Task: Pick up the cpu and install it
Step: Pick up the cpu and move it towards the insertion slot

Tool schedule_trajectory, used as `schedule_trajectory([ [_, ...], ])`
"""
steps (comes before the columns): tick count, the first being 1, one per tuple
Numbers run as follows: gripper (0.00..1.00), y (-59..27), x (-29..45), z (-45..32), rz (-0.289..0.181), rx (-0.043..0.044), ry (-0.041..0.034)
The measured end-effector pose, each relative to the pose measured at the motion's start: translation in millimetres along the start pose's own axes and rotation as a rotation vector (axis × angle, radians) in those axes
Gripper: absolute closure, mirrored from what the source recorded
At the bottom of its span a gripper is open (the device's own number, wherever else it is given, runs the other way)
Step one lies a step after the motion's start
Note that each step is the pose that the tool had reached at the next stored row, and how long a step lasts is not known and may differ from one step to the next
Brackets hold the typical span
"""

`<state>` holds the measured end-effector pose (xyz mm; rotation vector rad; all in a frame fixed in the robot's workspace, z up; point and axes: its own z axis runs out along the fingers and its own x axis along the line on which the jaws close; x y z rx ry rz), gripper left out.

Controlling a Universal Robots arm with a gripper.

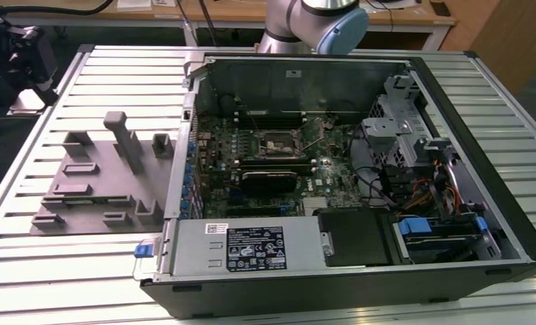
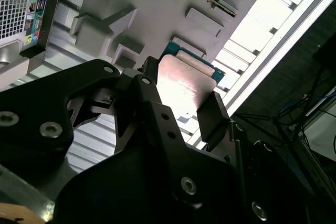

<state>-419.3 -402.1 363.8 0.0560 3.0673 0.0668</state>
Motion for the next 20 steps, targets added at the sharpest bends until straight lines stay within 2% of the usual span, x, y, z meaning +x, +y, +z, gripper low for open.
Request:
schedule_trajectory([
  [20, 0.46, 0.7, -20.0, 1.5, 0.0, 0.0, 0.0001],
])
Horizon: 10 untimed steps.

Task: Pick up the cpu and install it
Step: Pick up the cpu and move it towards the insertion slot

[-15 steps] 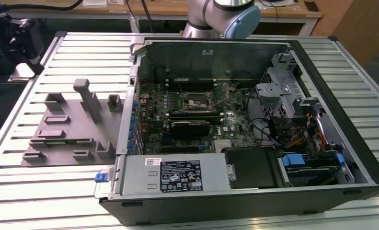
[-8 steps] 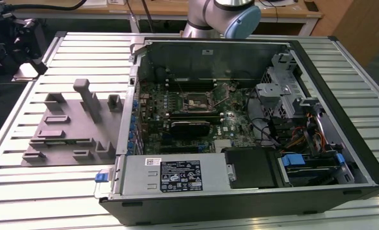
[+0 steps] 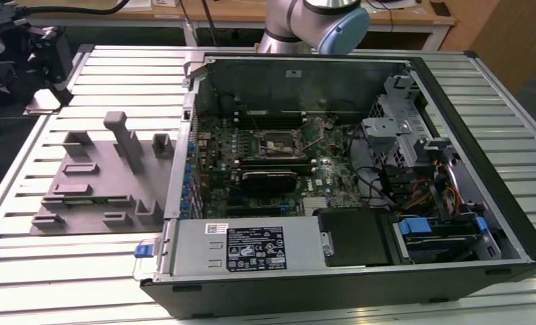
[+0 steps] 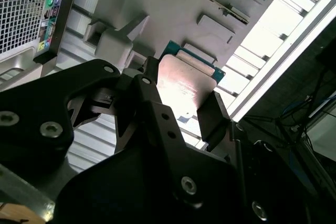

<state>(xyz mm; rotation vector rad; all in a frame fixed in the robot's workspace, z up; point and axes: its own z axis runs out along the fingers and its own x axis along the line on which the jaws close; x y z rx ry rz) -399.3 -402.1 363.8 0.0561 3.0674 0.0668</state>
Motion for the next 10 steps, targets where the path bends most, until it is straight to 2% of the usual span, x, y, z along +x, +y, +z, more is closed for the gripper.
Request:
schedule_trajectory([
  [10, 0.46, 0.4, -12.2, 0.9, 0.0, 0.0, 0.0],
])
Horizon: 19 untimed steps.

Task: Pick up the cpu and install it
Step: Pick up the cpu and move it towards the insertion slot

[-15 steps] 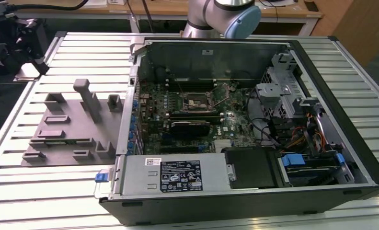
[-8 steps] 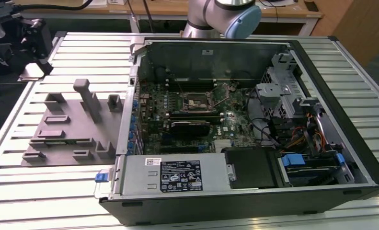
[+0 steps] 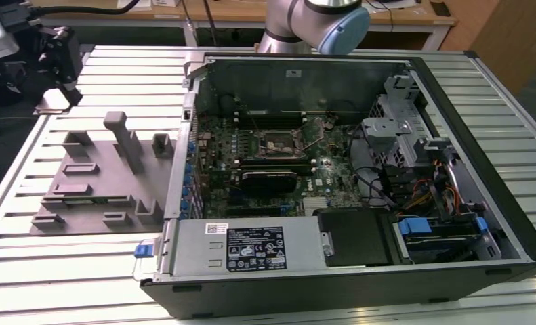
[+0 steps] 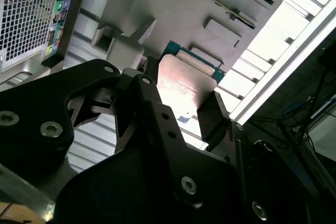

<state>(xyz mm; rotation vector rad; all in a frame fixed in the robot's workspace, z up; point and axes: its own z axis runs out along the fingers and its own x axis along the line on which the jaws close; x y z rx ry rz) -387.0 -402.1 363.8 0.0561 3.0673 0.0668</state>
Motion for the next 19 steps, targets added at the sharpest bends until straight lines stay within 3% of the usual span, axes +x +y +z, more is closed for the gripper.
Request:
schedule_trajectory([
  [19, 0.46, 0.8, -23.9, 1.8, 0.0, -0.0001, -0.0001],
])
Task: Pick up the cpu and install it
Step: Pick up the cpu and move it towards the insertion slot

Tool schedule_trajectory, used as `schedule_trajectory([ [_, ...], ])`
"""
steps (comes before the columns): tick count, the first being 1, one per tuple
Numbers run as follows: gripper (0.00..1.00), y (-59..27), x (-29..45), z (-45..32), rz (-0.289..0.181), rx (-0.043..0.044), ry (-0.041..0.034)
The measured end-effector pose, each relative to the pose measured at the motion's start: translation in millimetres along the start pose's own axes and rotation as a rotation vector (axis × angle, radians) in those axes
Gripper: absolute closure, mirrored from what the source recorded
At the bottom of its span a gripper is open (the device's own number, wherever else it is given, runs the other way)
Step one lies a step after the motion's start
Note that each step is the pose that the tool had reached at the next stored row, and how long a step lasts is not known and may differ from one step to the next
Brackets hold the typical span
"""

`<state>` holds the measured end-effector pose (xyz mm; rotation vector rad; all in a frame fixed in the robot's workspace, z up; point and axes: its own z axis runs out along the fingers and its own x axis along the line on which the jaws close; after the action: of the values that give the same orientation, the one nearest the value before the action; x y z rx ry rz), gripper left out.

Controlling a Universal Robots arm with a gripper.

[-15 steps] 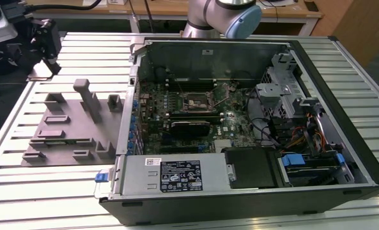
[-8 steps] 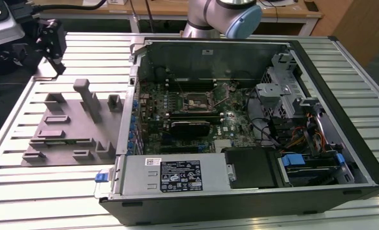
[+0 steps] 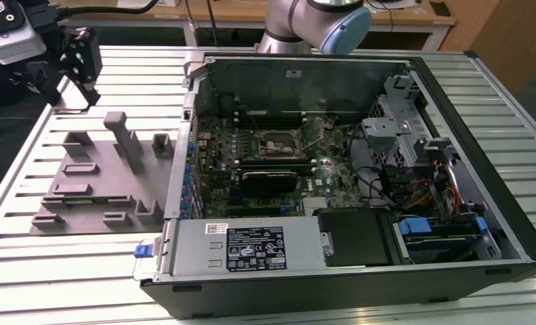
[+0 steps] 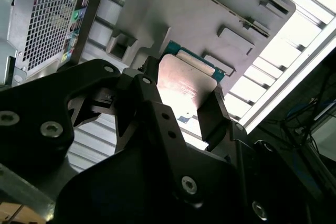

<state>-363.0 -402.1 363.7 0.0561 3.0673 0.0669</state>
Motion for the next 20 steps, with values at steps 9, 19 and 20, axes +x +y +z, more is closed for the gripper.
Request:
schedule_trajectory([
  [9, 0.46, 0.4, -10.8, 0.8, 0.0, 0.0, 0.0],
  [19, 0.46, 0.8, -23.1, 1.7, 0.0, 0.0001, 0.0001],
  [20, 0.46, 0.9, -24.4, 1.8, 0.0, 0.0001, 0.0001],
])
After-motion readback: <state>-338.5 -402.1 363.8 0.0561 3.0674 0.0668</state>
